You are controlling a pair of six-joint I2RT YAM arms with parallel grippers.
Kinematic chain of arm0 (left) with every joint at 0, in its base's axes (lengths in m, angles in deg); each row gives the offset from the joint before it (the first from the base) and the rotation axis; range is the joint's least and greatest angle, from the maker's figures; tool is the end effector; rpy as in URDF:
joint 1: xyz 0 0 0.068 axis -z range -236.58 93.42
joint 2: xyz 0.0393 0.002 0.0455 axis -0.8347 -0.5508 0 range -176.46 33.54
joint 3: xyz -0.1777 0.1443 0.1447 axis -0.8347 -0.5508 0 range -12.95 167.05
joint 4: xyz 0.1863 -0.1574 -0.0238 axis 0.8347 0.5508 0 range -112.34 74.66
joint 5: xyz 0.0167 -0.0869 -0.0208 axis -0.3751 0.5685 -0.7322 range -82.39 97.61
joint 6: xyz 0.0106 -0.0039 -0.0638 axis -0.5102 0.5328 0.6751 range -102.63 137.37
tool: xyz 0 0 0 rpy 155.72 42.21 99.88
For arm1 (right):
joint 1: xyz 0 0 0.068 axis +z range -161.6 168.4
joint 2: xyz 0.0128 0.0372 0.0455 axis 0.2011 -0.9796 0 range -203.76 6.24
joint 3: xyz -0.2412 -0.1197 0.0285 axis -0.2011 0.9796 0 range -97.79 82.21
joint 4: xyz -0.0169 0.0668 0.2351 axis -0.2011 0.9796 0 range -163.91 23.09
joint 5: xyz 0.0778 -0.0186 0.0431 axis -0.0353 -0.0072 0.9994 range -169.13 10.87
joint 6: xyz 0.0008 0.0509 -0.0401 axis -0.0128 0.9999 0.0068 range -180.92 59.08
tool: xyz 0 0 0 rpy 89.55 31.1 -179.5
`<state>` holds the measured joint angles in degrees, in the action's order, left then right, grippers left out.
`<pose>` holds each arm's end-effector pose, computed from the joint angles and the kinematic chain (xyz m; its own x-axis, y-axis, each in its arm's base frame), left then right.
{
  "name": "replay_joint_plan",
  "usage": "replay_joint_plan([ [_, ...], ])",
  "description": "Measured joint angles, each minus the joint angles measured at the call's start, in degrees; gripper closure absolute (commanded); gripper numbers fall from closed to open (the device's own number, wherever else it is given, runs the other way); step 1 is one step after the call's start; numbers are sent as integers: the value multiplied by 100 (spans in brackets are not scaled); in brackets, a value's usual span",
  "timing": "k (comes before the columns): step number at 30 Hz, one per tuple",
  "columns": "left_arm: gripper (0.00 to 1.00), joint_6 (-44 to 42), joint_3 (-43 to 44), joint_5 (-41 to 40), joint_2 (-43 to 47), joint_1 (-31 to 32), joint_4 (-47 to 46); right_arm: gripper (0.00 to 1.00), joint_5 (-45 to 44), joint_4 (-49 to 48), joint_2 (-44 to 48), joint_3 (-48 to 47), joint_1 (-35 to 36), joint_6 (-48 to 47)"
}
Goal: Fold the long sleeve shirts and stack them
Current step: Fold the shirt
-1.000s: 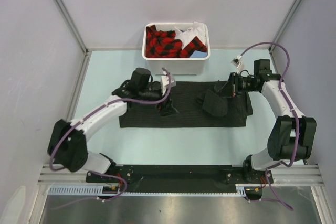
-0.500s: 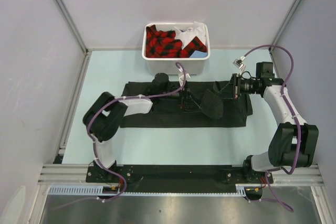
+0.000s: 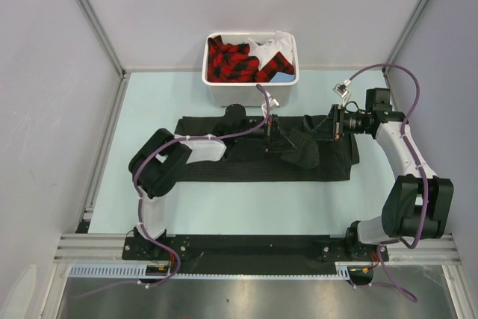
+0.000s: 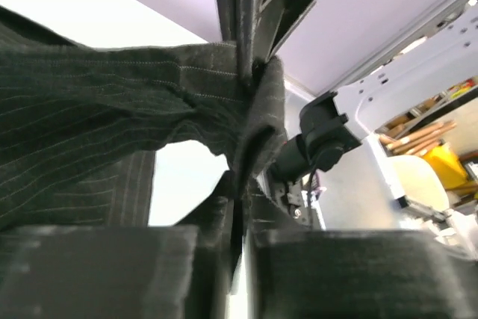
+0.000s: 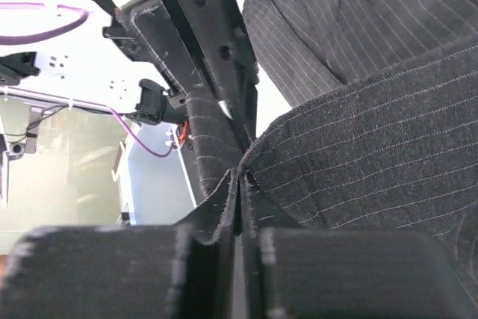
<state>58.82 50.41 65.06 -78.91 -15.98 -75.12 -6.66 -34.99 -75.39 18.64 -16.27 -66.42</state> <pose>0.2875 -0.3026 0.2294 -0.6180 0.0607 -0.7838 0.7734 -0.1319 -0.6200 0.2684 0.0266 0.2844 -0.7846 0.0351 -0.6190 -0.5711 0.3476 0.7436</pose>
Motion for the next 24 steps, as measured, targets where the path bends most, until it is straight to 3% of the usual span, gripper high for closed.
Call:
replay_joint_plan([
  [3, 100, -221, 186, -50, 114, -46, 710, 71, -50, -13, 2, 0, -33, 31],
  [4, 100, -470, 319, -111, 186, -66, 1224, 60, -79, -24, 2, 2, -44, 28],
  [7, 100, -1731, 1228, -632, 382, -125, 3268, 45, -208, -70, 7, 24, -129, 68],
  [13, 100, -4811, 4006, -2345, 424, -162, 6798, 46, -562, -439, 66, 197, -411, 232],
  [18, 100, -6666, 5117, -3762, 437, -109, 7930, 53, -872, -920, 212, 514, -599, 481],
  [24, 100, -7936, 5390, -5051, 341, 15, 8286, 68, -1285, -1639, 391, 1003, -496, 892],
])
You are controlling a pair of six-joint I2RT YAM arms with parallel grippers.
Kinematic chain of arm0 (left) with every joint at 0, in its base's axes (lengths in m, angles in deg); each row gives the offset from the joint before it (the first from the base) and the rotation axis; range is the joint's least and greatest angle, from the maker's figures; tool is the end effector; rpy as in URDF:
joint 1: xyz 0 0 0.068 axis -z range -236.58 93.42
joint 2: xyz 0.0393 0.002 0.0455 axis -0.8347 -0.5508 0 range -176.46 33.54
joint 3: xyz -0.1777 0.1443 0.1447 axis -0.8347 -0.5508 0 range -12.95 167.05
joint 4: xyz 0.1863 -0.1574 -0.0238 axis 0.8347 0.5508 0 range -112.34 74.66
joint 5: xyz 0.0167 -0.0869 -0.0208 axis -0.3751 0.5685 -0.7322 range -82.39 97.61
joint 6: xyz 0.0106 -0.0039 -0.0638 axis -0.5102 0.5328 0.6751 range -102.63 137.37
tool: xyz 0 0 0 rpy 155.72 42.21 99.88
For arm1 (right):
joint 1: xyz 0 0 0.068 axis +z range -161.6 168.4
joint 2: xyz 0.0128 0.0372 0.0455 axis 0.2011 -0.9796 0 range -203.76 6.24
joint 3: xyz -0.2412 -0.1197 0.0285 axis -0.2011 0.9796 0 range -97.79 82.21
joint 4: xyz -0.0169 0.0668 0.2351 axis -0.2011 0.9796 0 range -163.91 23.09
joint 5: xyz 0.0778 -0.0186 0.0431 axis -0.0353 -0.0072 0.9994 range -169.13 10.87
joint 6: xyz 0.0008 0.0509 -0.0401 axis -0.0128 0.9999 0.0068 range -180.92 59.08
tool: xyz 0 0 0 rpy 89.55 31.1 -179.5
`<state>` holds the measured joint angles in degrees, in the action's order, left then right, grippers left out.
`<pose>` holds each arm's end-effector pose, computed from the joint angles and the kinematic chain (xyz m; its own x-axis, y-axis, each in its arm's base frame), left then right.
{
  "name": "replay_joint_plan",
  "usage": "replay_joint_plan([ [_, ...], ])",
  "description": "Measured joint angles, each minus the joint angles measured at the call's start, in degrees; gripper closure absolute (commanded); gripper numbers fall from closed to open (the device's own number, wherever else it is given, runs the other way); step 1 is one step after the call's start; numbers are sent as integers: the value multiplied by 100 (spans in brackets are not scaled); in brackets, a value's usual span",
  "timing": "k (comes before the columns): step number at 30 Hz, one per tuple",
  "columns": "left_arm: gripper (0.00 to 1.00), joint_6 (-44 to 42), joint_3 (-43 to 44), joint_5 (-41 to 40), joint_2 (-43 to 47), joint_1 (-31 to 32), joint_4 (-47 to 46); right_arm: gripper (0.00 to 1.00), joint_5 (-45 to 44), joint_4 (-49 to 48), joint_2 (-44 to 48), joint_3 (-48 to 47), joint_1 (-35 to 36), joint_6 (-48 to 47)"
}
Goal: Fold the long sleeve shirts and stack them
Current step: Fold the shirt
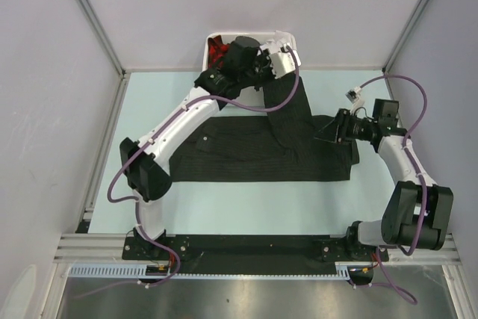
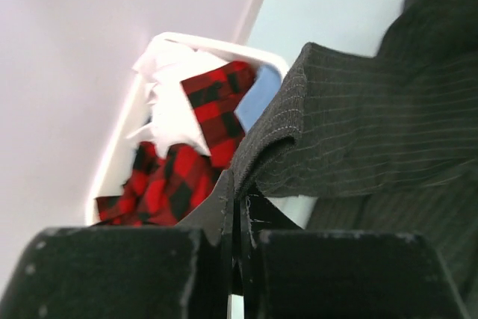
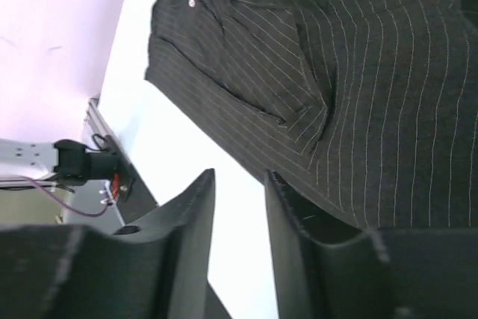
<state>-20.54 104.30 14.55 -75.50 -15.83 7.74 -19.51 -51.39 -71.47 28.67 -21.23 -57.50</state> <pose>0.3271 -0.2900 0.4066 0.2276 0.6089 -0.7599 0.7517 0.3862 0.5346 0.2682 -0.0011 0.2586 -0.7459 0.1572 -0.6473 -0.4550 0.5894 0.6675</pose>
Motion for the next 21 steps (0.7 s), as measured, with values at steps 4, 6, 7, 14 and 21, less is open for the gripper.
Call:
replay_joint_plan([
  [4, 100, -420, 0, -444, -179, 37, -229, 78, -424, -505, 11, 238, 439, 199],
  [6, 100, -501, 0, -575, -273, 39, -356, 82, -647, -824, 13, 411, 721, 306],
  [7, 100, -527, 0, -621, -310, 37, -424, 83, -782, -994, 11, 514, 874, 365],
  [14, 100, -514, 13, -789, -385, -11, -876, 86, -1467, -1926, -699, 728, 1458, 855],
  [21, 100, -256, -31, -415, -352, -157, -1051, 84, -1888, -2223, -1762, 629, 1434, 1145],
])
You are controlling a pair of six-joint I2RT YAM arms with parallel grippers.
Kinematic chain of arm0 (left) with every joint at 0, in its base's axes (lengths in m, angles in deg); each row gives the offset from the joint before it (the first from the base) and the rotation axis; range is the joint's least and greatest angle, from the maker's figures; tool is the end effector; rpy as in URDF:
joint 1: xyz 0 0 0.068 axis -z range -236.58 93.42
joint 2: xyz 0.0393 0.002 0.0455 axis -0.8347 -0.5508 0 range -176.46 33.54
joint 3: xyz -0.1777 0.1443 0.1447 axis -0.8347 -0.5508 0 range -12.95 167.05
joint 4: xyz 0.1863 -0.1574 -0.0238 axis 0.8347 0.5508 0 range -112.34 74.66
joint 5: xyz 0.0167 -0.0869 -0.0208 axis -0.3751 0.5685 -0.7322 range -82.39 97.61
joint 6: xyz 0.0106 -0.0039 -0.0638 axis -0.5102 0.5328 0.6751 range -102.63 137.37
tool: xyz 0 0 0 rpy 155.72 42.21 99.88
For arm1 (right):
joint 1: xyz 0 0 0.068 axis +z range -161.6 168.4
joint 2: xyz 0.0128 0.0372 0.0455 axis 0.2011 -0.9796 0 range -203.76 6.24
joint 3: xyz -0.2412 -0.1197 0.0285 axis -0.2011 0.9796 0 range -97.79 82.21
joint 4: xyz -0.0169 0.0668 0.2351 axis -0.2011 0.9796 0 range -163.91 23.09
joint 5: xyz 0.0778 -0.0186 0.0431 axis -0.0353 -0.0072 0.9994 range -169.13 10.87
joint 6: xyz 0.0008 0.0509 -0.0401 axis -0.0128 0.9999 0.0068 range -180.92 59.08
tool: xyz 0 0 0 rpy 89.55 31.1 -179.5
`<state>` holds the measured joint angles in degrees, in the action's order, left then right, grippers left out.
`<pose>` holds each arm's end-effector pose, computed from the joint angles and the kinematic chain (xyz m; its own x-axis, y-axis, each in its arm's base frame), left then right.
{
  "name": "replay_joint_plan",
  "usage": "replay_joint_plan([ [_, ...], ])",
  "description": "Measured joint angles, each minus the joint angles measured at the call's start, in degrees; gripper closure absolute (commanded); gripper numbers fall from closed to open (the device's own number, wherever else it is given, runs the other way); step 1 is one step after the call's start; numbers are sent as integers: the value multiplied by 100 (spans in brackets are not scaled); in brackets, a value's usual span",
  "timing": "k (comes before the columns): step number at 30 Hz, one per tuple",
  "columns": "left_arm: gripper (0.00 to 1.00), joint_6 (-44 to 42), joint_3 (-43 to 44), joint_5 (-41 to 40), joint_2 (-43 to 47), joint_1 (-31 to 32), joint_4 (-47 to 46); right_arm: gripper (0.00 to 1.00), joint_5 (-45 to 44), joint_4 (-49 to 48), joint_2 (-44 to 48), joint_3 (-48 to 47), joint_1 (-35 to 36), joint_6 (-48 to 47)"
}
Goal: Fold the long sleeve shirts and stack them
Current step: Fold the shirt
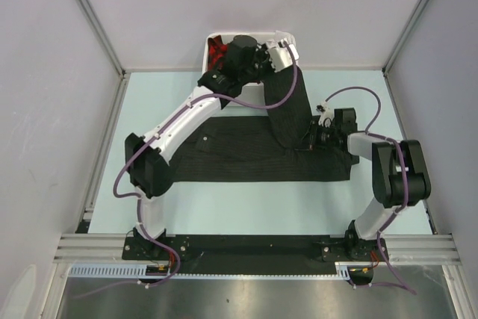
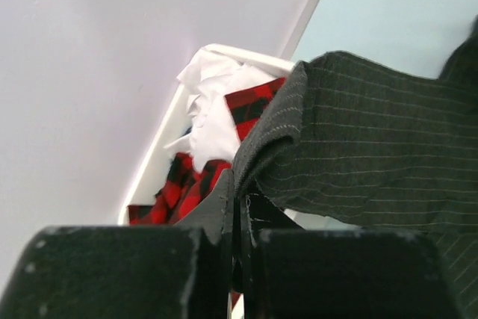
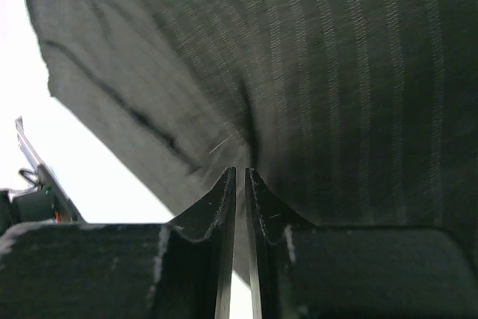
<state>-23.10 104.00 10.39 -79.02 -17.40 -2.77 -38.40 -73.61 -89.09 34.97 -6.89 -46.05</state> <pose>0.3571 -0.2943 0.3999 0.2786 0.6092 -0.7425 0.6395 0.4591 0.6167 0.3117 0.0589 0.1612 -0.8470 0.1254 -0.5166 -0.2862 0.7114 0.6419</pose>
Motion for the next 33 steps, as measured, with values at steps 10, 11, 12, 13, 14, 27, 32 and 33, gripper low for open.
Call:
replay_joint_plan([
  [10, 100, -470, -3071, 2258, 1910, -761, -203, 75, -127, 116, -442, -380, -402, 310],
  [11, 100, -645, -3418, 2516, 2135, -881, -208, 75, -122, 179, -376, -380, -435, 313],
  [12, 100, -826, -3676, 2708, 2293, -968, -188, 75, -107, 254, -289, -382, -468, 308],
  [13, 100, -1134, -4017, 2955, 2487, -1102, -153, 75, -87, 326, -216, -391, -496, 297],
  [14, 100, -1403, -4271, 3139, 2616, -1217, -55, 76, -72, 415, -125, -420, -516, 256],
  [27, 100, -4474, -5316, 3974, 2680, -1843, 990, 80, -254, 1821, 138, -713, -933, -935],
  [32, 100, -5565, -5591, 3989, 2625, -2225, 1414, 79, -348, 2216, 166, -861, -1032, -1279],
  [33, 100, -5786, -5635, 3991, 2618, -2291, 1445, 79, -372, 2271, 184, -890, -1032, -1351],
])
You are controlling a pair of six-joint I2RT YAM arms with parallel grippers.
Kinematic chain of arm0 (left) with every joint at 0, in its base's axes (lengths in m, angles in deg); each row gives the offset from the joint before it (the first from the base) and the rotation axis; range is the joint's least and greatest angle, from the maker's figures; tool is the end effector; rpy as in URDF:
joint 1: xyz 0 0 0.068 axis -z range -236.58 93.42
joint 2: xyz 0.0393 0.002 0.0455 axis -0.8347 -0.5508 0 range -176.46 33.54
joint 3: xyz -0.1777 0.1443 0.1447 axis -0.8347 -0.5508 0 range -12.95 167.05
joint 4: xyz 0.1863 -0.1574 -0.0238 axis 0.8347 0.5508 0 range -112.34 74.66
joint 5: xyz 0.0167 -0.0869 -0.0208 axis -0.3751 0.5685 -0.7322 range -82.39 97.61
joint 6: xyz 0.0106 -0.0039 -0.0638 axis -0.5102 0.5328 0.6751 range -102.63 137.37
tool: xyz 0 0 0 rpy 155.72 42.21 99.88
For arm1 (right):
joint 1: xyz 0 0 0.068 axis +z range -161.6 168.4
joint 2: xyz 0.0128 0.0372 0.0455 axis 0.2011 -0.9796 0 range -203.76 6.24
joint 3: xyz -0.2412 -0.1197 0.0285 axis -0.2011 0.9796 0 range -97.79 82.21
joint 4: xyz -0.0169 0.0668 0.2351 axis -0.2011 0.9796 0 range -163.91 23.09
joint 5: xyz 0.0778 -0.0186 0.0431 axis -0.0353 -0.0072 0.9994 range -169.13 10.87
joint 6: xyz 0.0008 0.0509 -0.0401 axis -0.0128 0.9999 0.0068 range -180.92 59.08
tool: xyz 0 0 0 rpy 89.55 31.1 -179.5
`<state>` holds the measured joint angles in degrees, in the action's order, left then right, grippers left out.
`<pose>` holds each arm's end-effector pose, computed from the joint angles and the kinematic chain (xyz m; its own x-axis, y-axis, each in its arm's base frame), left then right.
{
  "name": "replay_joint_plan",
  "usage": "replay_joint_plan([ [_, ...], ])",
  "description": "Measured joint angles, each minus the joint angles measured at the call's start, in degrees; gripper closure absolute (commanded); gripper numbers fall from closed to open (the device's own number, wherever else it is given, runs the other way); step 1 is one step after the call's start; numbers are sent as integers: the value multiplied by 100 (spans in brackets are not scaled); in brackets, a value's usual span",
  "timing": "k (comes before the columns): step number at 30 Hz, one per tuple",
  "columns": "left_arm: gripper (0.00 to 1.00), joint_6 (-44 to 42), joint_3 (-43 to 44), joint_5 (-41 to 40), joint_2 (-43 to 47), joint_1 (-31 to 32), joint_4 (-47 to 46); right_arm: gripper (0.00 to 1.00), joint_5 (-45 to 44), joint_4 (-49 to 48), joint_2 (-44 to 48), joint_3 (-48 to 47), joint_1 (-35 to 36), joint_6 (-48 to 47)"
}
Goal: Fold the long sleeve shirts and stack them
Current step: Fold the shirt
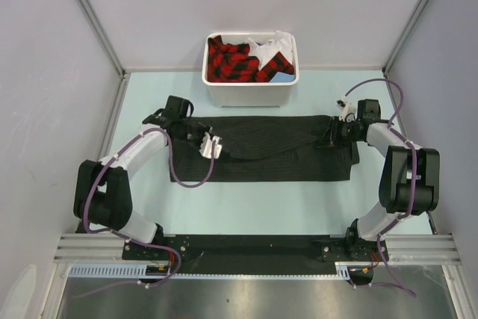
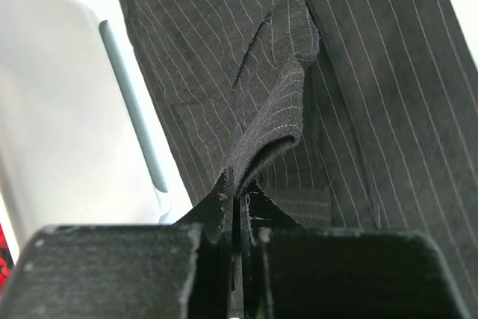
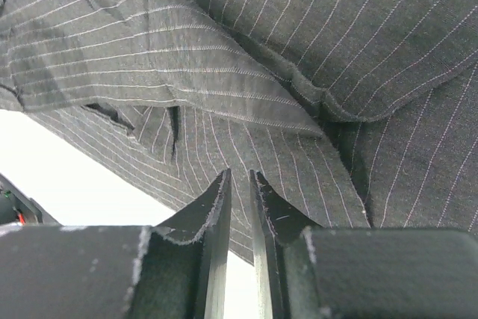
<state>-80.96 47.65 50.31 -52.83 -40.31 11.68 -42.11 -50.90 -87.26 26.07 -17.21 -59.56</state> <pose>0.2689 -0.1142 0.2339 0.6480 0.5684 -0.5070 0.7436 -0.3279 0.5827 0.3112 0.0001 0.1852 -0.8700 0.1046 -0.4819 -0.1975 0.8215 0.5349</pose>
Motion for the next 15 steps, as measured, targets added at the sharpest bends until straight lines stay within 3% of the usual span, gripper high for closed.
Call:
replay_joint_plan([
  [8, 97, -1130, -262, -15, -378, -376, -103, 79, -87, 323, 15, -103, -13, -247],
  [9, 86, -1185, -330, -33, -446, -417, -186, 79, -85, 352, 15, -116, -13, -249],
  [10, 61, -1235, -411, -50, -503, -457, -286, 79, -87, 385, 15, -136, -11, -254],
  [13, 33, -1381, -605, -136, -621, -540, -608, 77, -85, 459, 20, -208, -9, -271],
  [15, 31, -1436, -662, -201, -649, -638, -813, 75, -103, 557, 26, -286, -9, -297],
])
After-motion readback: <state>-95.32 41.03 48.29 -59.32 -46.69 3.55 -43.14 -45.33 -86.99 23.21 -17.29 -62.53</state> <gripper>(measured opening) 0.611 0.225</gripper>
